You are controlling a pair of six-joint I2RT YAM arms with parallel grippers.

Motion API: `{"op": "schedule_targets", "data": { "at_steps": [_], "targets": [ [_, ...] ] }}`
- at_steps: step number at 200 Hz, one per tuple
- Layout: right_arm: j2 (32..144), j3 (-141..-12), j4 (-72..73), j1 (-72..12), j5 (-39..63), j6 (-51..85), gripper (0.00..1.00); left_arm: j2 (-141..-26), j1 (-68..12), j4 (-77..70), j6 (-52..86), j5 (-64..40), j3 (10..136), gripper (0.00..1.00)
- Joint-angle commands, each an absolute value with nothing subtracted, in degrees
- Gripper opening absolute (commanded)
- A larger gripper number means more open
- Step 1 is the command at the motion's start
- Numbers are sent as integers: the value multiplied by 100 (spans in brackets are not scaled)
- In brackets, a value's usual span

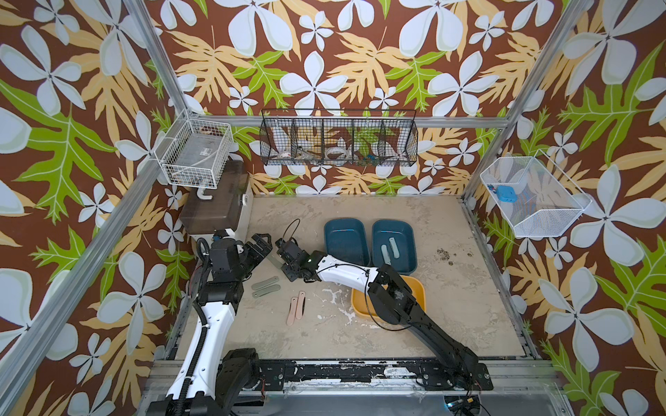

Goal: Place the fruit knives into the storage box by color
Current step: Pick up the fruit knife from the center of the board, then place the fruit knife in the storage box.

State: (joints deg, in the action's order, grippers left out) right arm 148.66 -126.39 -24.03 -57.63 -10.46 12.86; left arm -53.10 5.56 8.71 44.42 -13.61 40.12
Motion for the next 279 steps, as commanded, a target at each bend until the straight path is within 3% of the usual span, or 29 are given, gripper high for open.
{"op": "schedule_targets", "data": {
  "at_steps": [1,45,143,215,279],
  "targets": [
    [14828,-12621,-2988,-5763,-942,1221,26,-5311,570,721,4460,-1396,4052,100],
    [14606,-12572,-2997,-5759,-960,1193,21,-5318,571,696,4481,-1440,4034,100],
    [13648,-12106,-2888,-5637,-1204,1141,19,-5322,568,616,4543,-1634,4008,100],
    [12429,-11162,-2626,-5124,-1361,1205,19,-5501,521,187,4847,-2460,4094,100],
    [11233,-9982,-2402,-4326,-1424,1341,19,-6115,-893,-259,5048,-2425,4678,100]
  ]
}}
